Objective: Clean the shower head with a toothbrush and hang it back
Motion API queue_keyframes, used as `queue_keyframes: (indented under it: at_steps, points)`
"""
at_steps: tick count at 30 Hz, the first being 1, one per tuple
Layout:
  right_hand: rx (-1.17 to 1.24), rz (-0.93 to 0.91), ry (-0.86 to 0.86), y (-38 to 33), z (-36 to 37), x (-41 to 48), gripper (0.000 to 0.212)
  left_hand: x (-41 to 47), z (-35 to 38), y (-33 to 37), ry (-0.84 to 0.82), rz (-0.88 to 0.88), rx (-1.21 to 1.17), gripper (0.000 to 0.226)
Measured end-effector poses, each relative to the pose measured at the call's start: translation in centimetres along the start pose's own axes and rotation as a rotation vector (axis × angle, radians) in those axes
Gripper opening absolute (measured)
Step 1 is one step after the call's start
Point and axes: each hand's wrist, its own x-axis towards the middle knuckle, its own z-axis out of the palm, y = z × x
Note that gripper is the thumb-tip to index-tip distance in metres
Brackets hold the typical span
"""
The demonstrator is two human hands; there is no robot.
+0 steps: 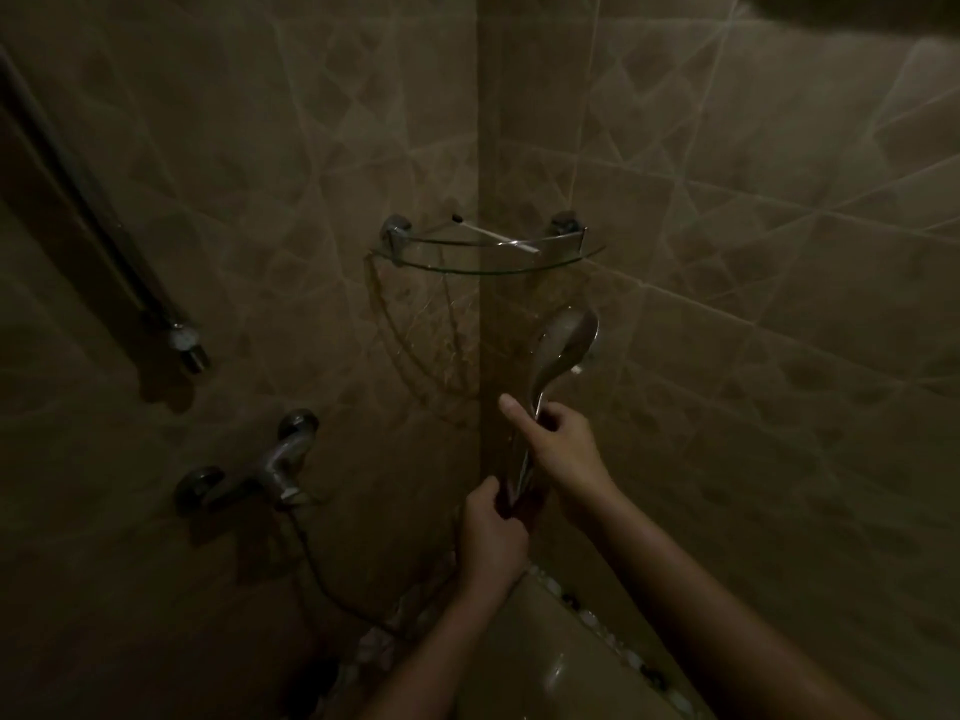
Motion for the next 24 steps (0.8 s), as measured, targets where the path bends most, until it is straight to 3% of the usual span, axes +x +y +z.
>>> queue_keyframes:
  at_steps: [2, 4, 7, 9, 14, 18, 24]
  points:
    - [0.063, 0.083, 0.014, 1.6, 1.3, 1.0, 0.03, 1.2, 0.1, -1.8, -0.029, -0.032, 0.055, 0.024]
    - [0.11, 0.185, 0.071, 3.6, 2.4, 2.4, 0.031, 2.3, -0.5, -3.9, -0.185, -0.069, 0.06, 0.029]
    - [0.102, 0.247, 0.147, 7.2, 3.4, 4.3, 0.027, 4.0, -2.8, -6.4, -0.337, -0.185, 0.006, 0.02]
    - [0.046, 0.262, 0.136, 9.3, 3.7, 5.3, 0.027, 5.5, -5.3, -8.5, -0.271, -0.293, -0.062, 0.006]
    - [-0.027, 0.325, 0.13, 13.4, 3.4, 7.3, 0.033, 9.8, -12.8, -13.0, -0.016, -0.545, -0.294, 0.032]
    - [-0.075, 0.355, 0.179, 17.1, 2.3, 9.2, 0.033, 14.1, -16.7, -15.4, 0.146, -0.57, -0.475, 0.057]
    - [-0.109, 0.391, 0.259, 21.5, -0.5, 10.6, 0.027, 15.8, -16.2, -17.0, 0.176, -0.521, -0.595, 0.034]
